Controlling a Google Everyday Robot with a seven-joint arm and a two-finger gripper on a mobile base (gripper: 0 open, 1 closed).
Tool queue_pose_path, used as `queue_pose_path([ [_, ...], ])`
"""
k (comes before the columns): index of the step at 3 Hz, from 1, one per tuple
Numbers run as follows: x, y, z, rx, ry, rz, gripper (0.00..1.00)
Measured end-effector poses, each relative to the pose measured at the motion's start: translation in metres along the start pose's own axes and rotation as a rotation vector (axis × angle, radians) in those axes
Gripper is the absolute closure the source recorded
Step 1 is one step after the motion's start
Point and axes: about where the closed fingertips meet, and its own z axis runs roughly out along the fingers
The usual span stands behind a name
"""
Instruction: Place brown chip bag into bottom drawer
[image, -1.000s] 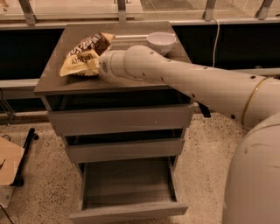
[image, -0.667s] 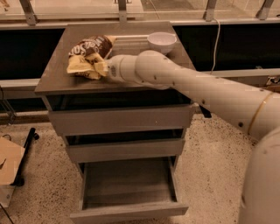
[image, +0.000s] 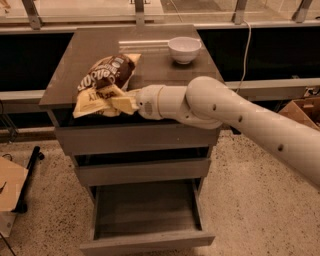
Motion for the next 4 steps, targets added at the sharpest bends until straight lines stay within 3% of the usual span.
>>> queue_pose_path([
  [1,0.012,0.110,-0.032,-0.143,0.018,-0.059,1.00],
  [2,0.041,0.246,-0.091,-0.297,0.129,-0.035,1.00],
  [3,0.065,0.254,-0.158,-0.246,0.163,0.046,1.00],
  [4,0.070,0.246,-0.189,-0.199,0.155,0.078,1.00],
])
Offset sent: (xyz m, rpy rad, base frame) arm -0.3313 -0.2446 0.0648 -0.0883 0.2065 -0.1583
